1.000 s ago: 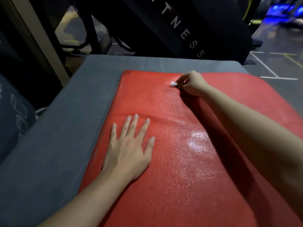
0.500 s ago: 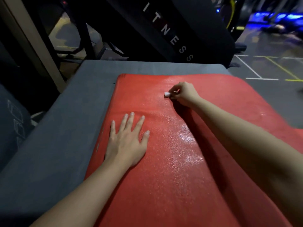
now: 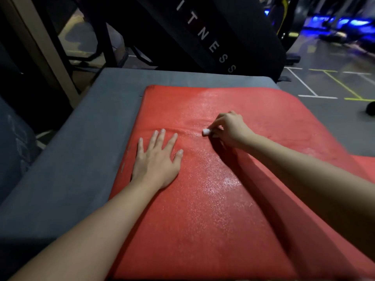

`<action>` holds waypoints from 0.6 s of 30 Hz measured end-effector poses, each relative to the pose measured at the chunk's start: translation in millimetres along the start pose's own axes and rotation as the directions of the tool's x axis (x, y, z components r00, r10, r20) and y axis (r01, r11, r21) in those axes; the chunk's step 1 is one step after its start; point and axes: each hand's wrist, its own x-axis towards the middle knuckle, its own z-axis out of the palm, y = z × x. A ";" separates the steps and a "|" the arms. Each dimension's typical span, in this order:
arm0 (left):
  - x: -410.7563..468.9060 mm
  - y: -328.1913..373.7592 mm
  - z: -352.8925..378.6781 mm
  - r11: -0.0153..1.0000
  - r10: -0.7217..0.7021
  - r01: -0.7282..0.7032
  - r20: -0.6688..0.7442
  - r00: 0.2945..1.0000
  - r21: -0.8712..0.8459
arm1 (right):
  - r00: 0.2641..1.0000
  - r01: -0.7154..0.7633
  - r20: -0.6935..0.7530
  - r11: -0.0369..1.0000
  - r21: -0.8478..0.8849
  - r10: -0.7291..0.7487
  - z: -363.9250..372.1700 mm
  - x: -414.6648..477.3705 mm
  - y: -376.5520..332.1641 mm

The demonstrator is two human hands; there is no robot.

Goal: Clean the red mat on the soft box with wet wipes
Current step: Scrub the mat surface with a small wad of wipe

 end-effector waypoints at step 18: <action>2.4 -2.0 3.1 1.000 -0.013 0.012 -0.034 0.999 -0.009 | 0.996 0.006 -0.083 0.981 0.196 0.011 4.6 -107.0 -37.0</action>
